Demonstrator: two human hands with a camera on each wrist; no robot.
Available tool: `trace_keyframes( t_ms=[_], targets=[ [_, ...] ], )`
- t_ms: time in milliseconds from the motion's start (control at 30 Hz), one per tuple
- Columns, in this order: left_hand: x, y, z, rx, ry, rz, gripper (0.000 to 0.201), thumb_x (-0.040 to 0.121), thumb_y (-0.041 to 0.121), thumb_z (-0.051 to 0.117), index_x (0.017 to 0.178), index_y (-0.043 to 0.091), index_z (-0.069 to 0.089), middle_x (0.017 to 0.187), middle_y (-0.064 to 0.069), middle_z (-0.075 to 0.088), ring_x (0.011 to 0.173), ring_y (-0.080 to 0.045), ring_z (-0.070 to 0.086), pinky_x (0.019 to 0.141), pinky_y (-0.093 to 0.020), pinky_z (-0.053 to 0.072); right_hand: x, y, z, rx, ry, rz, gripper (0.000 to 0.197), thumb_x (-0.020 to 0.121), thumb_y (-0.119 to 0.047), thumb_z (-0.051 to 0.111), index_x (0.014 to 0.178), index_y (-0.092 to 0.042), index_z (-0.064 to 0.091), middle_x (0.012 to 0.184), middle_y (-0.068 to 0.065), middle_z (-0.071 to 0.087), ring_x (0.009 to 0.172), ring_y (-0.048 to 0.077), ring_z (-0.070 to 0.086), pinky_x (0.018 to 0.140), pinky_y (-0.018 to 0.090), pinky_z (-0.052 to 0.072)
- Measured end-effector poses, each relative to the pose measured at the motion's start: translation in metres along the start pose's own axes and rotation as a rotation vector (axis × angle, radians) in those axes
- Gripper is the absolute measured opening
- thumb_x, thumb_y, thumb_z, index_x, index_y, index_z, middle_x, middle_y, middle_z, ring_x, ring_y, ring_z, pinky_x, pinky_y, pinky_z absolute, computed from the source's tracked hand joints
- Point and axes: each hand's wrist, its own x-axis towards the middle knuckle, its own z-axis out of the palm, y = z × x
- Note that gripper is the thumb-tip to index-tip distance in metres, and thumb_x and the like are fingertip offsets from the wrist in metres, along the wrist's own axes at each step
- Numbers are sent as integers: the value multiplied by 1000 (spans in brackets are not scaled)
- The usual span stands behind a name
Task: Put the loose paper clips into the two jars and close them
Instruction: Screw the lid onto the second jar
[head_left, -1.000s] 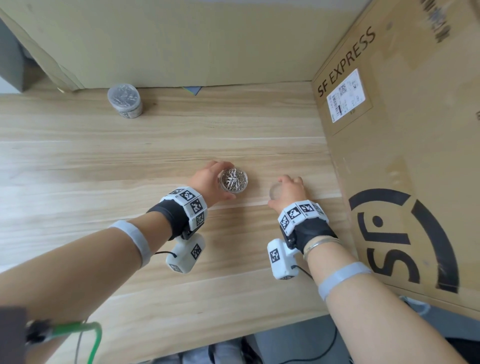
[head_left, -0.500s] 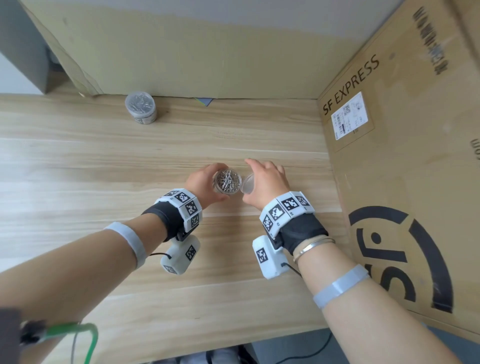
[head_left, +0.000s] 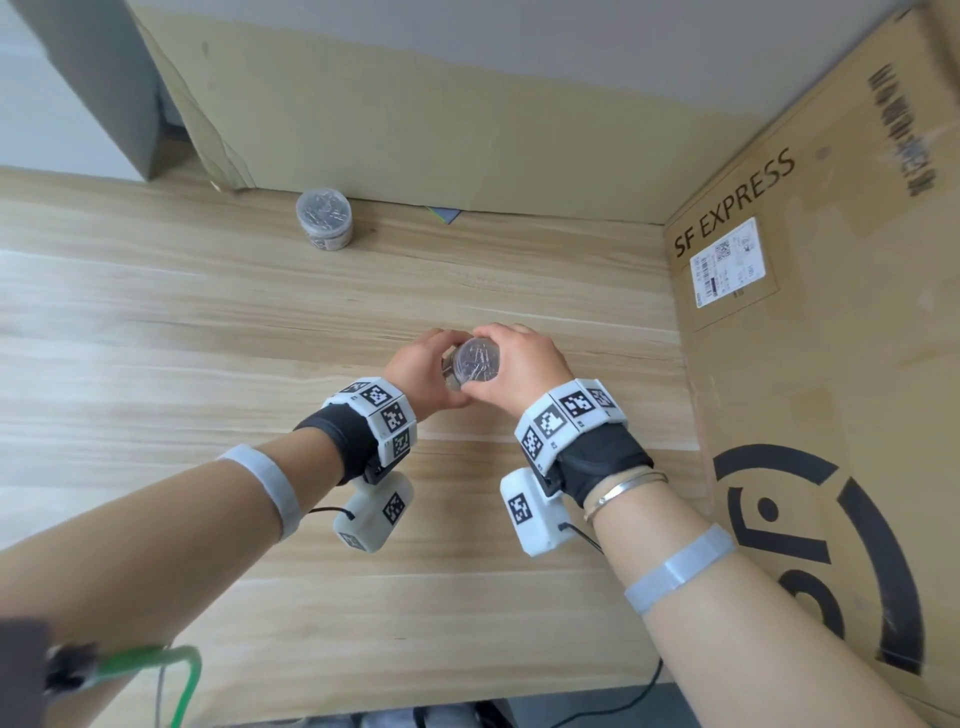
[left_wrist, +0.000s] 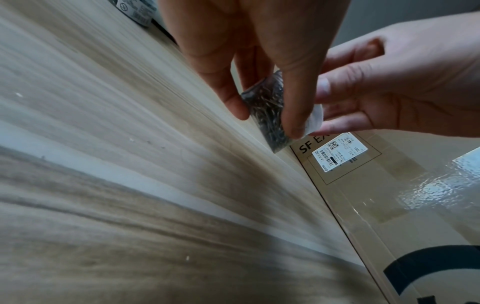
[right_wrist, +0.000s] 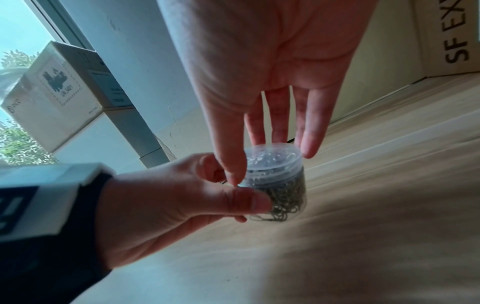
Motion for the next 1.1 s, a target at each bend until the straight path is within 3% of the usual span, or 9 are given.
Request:
trace_keyframes(
  t_ms=[200, 333, 467, 567, 633, 700, 767, 967, 1100],
  targets=[
    [-2, -1, -6, 22, 5, -10, 68, 66, 21, 81, 126, 10, 50, 119, -8, 59, 100, -24, 60, 78, -21, 40, 2, -3, -3, 26, -40, -39, 66, 69, -29, 77, 129, -28, 50, 128, 0, 57, 117, 18, 54, 100, 32, 45],
    [0, -2, -9, -1, 10, -14, 67, 62, 22, 83, 122, 12, 54, 117, -9, 60, 96, -25, 61, 82, -28, 47, 4, -7, -5, -23, -19, 26, 59, 72, -45, 72, 124, -24, 53, 117, 3, 64, 108, 21, 59, 85, 29, 47],
    [0, -1, -9, -5, 14, -5, 66, 61, 20, 84, 120, 12, 55, 115, -8, 62, 91, -24, 62, 83, -31, 51, 7, -13, -6, -141, -16, 166, 63, 77, -65, 55, 105, -9, 57, 103, 12, 67, 85, 26, 59, 65, 28, 40],
    [-1, -1, -7, 39, -14, 15, 65, 62, 21, 83, 120, 12, 55, 115, -7, 63, 96, -21, 60, 81, -24, 46, 7, -14, -8, -217, -25, 202, 61, 79, -70, 46, 84, -10, 55, 98, 13, 67, 73, 24, 49, 63, 28, 38],
    [-2, -3, -7, 50, -19, 15, 65, 63, 21, 83, 121, 12, 54, 116, -7, 62, 97, -22, 60, 79, -22, 43, 7, -11, -9, -174, -46, 177, 62, 78, -71, 47, 92, -10, 54, 105, 12, 66, 81, 26, 54, 66, 29, 40],
    [0, -4, -10, 33, -7, -2, 65, 63, 22, 82, 121, 13, 54, 116, -8, 62, 95, -23, 61, 79, -24, 44, 8, -10, -9, -90, -107, 95, 63, 76, -63, 57, 119, -17, 50, 119, 8, 62, 103, 26, 58, 77, 31, 43],
    [3, -5, -14, 16, -1, -17, 64, 63, 23, 82, 121, 14, 54, 116, -8, 61, 94, -24, 61, 79, -27, 46, 8, -12, -11, -90, -133, 42, 65, 75, -51, 65, 129, -22, 44, 123, 6, 60, 110, 24, 57, 82, 30, 44],
    [5, -4, -20, 7, 48, -30, 63, 62, 24, 83, 118, 14, 57, 112, -6, 64, 94, -21, 60, 76, -20, 40, 14, -18, -9, -63, 0, 107, 55, 71, -49, 68, 112, -14, 58, 102, 7, 68, 92, 24, 64, 69, 26, 47],
    [11, -4, -25, -27, 108, -42, 64, 62, 20, 83, 120, 12, 56, 113, -8, 65, 97, -23, 62, 80, -23, 44, 22, -22, -10, 5, 46, 113, 57, 70, -48, 70, 115, -14, 58, 105, 7, 69, 95, 24, 65, 76, 27, 50]
  ],
)
